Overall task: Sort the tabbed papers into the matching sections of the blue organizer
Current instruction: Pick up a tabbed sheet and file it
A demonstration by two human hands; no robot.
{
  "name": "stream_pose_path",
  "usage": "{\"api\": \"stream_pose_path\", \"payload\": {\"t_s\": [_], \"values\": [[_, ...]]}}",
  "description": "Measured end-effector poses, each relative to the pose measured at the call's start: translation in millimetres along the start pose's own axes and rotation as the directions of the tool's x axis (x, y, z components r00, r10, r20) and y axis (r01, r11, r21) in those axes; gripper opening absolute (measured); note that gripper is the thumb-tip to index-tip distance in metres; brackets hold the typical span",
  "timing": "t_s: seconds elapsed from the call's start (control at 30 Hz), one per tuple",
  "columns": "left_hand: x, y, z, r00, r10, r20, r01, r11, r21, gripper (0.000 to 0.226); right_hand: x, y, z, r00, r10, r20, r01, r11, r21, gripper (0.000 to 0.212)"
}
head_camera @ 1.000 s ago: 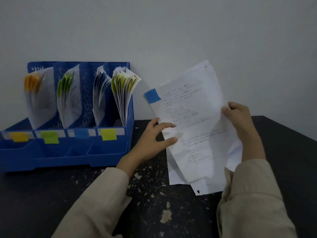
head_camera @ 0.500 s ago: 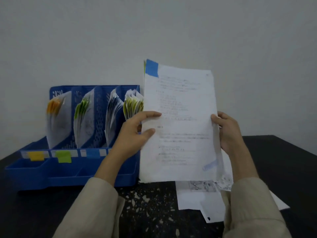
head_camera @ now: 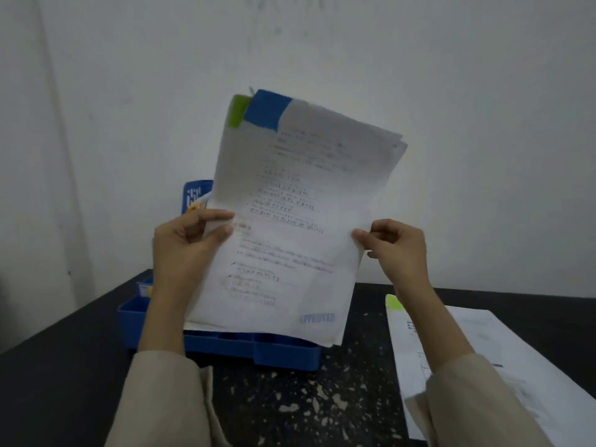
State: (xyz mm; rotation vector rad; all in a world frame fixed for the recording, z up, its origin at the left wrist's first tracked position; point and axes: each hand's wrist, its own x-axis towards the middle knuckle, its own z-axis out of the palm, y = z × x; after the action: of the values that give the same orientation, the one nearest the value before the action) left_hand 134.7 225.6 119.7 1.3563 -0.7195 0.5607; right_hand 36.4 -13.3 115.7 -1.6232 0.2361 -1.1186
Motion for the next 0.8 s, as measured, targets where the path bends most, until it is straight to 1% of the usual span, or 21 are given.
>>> {"api": "stream_pose_path", "payload": {"t_s": [0.07,0.17,0.27,0.33,0.4,0.47,0.57,0.7,0.8], "values": [[0,-4,-3,0.999,-0.038,0.008,0.038,0.999,0.021,0.021,1,-2,5,0.999,-0.028,-0.016,0.028,1.0,-0.013,0.016],[-1,-9,0,0.992,-0.102,0.071,0.101,0.995,0.017,0.02,1,-1,0,0.998,-0.046,-0.035,0.045,0.998,-0.036,0.011],[-3,-11,12,0.965,-0.175,0.195,0.184,0.983,-0.029,0.021,2,1,-15,0.994,-0.058,-0.088,0.05,0.994,-0.094,0.006],[-5,-11,23,0.936,-0.192,0.296,0.214,0.976,-0.041,0.024,4,2,-28,0.988,-0.079,-0.131,0.059,0.986,-0.153,0.003],[-7,-9,35,0.919,-0.158,0.361,0.185,0.982,-0.043,0.028,5,2,-42,0.984,-0.08,-0.157,0.045,0.976,-0.212,0.008],[-11,-7,46,0.907,-0.133,0.4,0.172,0.983,-0.065,0.03,7,4,-59,0.989,-0.031,-0.146,0.001,0.978,-0.207,0.015],[-16,-3,61,0.873,-0.158,0.462,0.223,0.971,-0.089,0.028,10,6,-83,0.99,0.026,-0.139,-0.051,0.983,-0.179,0.022],[-23,-3,82,0.876,-0.176,0.449,0.233,0.969,-0.076,0.023,9,0,-109,0.988,0.038,-0.15,-0.059,0.989,-0.132,0.019],[-31,-3,101,0.886,-0.207,0.415,0.272,0.957,-0.103,0.024,2,-6,-127,0.995,0.064,-0.079,-0.072,0.992,-0.106,0.013]]}}
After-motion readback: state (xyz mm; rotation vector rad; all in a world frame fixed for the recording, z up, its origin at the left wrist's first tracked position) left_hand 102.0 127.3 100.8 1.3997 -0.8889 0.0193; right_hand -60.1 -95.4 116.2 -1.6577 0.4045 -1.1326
